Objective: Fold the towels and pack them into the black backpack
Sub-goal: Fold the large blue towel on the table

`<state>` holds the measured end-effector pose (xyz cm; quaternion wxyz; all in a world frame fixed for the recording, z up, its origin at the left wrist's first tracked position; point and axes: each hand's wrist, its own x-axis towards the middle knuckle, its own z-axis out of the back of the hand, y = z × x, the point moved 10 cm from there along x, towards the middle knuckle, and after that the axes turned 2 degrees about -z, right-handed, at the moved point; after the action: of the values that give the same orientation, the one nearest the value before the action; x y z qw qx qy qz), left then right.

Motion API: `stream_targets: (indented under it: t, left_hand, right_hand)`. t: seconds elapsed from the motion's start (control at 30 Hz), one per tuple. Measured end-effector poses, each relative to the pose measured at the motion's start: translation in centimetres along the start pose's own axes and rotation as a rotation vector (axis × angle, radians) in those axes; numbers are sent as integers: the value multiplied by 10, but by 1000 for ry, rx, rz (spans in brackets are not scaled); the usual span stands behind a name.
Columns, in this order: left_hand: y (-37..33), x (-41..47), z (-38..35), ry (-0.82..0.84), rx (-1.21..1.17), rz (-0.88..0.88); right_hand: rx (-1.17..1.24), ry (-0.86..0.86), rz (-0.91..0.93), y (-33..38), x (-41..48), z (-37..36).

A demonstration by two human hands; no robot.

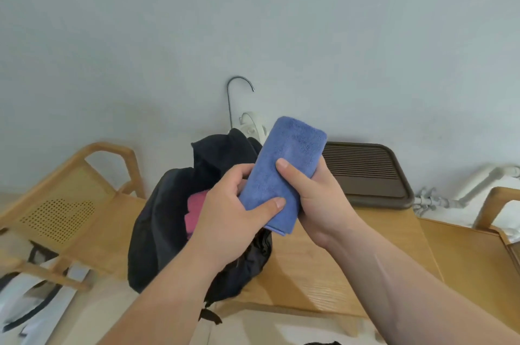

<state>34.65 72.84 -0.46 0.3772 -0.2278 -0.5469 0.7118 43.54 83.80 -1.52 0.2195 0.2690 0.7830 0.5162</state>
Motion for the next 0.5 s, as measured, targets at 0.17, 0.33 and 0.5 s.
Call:
stream_targets:
  t: [0.17, 0.33, 0.5]
  left_hand:
    - [45, 3, 61, -151, 151, 57]
    - [90, -1, 103, -197, 348, 199]
    - [112, 10, 122, -174, 498, 249]
  right_hand:
    - [-143, -65, -31, -15, 15, -16]
    - [-142, -55, 7, -18, 34, -33]
    - [-258, 29, 35, -26, 50, -54]
